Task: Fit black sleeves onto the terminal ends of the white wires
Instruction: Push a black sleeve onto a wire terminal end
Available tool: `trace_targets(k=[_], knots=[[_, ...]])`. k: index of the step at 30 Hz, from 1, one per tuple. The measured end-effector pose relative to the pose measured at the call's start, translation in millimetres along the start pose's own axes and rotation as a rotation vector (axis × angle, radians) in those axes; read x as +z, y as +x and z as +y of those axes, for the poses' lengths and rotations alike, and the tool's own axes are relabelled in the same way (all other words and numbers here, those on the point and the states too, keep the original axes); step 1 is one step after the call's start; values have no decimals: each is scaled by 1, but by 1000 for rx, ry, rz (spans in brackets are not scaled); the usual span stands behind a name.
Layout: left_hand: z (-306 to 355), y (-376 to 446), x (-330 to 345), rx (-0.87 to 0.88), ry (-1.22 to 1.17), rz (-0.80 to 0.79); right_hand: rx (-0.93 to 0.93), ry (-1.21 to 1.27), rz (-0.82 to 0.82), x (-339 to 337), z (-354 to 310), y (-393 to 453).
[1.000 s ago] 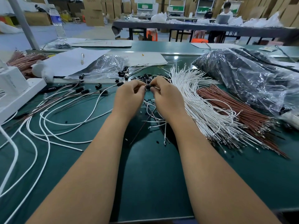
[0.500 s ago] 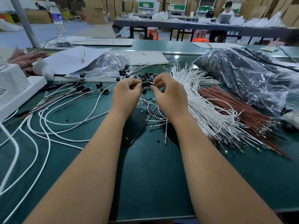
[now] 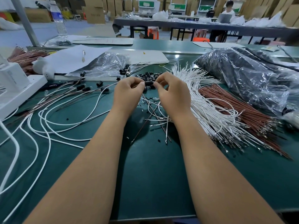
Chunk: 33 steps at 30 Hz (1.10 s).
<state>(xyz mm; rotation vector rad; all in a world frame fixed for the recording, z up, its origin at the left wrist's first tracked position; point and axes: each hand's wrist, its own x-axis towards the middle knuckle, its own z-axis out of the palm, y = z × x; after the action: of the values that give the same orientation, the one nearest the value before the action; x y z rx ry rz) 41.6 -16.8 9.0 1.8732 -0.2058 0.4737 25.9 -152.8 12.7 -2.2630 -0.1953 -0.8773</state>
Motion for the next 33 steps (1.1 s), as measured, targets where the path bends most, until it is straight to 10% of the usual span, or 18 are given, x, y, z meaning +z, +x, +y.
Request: trace_targets(k=[13, 23, 33], knots=[[-3, 2, -1, 70, -7, -51, 466, 708, -114, -2, -7, 5], [-3, 0, 8, 241, 178, 7, 230, 311, -3, 3, -7, 2], [6, -3, 5, 87, -91, 12, 311, 549, 0, 2, -6, 4]])
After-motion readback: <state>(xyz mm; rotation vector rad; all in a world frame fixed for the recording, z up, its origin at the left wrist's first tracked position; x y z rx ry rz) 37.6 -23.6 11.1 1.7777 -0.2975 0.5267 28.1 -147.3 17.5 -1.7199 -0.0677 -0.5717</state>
